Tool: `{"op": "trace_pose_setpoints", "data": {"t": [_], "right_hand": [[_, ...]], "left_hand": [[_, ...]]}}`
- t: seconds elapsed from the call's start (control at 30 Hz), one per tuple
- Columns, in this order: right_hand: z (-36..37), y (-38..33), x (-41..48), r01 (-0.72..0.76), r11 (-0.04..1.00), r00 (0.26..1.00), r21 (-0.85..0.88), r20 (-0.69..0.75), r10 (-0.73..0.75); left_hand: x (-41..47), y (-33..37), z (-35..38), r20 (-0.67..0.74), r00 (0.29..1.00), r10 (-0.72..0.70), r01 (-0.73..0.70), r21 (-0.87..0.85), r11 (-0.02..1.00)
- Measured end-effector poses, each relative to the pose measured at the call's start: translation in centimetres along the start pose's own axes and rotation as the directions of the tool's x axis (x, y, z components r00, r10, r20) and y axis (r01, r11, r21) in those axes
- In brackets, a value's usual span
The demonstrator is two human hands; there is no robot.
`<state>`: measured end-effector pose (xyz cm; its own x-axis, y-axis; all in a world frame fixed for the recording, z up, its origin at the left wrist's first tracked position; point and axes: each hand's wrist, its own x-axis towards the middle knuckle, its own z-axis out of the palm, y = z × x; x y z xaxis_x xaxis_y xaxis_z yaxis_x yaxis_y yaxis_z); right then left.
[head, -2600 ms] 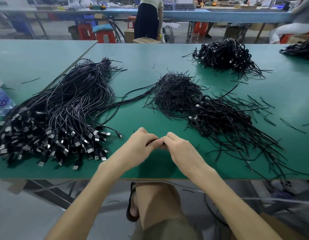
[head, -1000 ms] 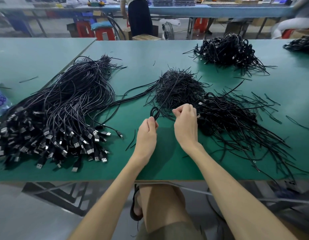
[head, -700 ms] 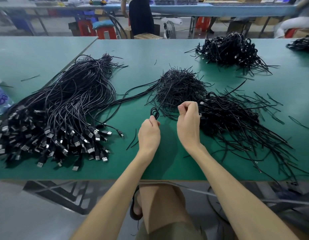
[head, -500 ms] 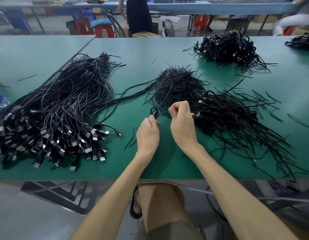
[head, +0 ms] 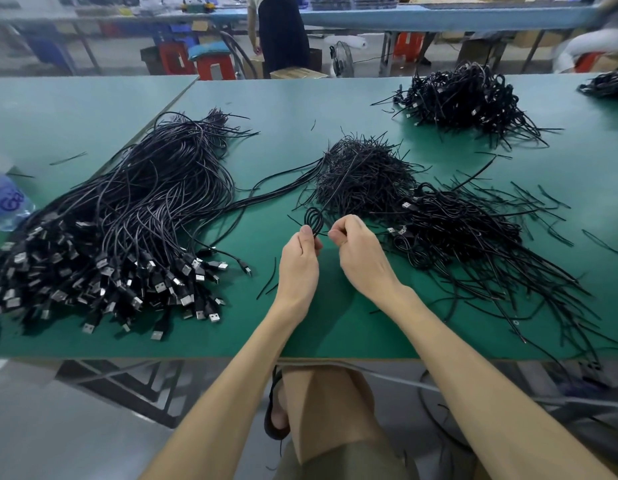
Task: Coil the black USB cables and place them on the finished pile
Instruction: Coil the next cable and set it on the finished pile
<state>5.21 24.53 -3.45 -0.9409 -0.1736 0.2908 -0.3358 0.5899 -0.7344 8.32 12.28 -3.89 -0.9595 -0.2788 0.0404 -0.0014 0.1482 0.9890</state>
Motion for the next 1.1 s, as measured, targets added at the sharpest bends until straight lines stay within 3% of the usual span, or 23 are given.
{"op": "trace_pose_setpoints", "data": {"t": [0.13,0.27,0.47,0.63,0.77,1.1], "right_hand": [[-0.5,-2.0,-0.2,-0.088,0.966,0.994,0.245,0.079,0.071],[-1.4,-2.4,-1.5,-0.158,0.821,0.983,0.548,0.167,0.078],[-2.5,-0.5,-3.1,-0.196,0.663,0.958,0.722,0.285,-0.027],[-2.3,-0.5,-3.3,-0.188,0.714,0.970,0.674,0.240,0.029],[-1.7,-0.5,-3.3,-0.160,0.817,0.986,0.555,0.128,0.106],[-0.8,-0.8,-3.7,-0.024,0.951,1.000,0.309,-0.004,0.027]], "left_hand": [[-0.1,1.2,-1.1,0.061,0.998,0.032,-0.028,-0.068,0.997],[-0.8,0.9,-2.4,0.279,0.959,0.044,-0.019,-0.091,0.996],[-0.3,1.0,-3.1,0.532,0.846,-0.035,0.034,0.012,0.999],[-0.1,1.1,-3.3,0.532,0.846,-0.042,0.074,-0.039,0.997],[-0.3,1.1,-3.1,0.506,0.861,-0.047,0.073,-0.032,0.997],[-0.2,0.9,-3.3,0.421,0.905,-0.052,0.070,-0.028,0.997]]}}
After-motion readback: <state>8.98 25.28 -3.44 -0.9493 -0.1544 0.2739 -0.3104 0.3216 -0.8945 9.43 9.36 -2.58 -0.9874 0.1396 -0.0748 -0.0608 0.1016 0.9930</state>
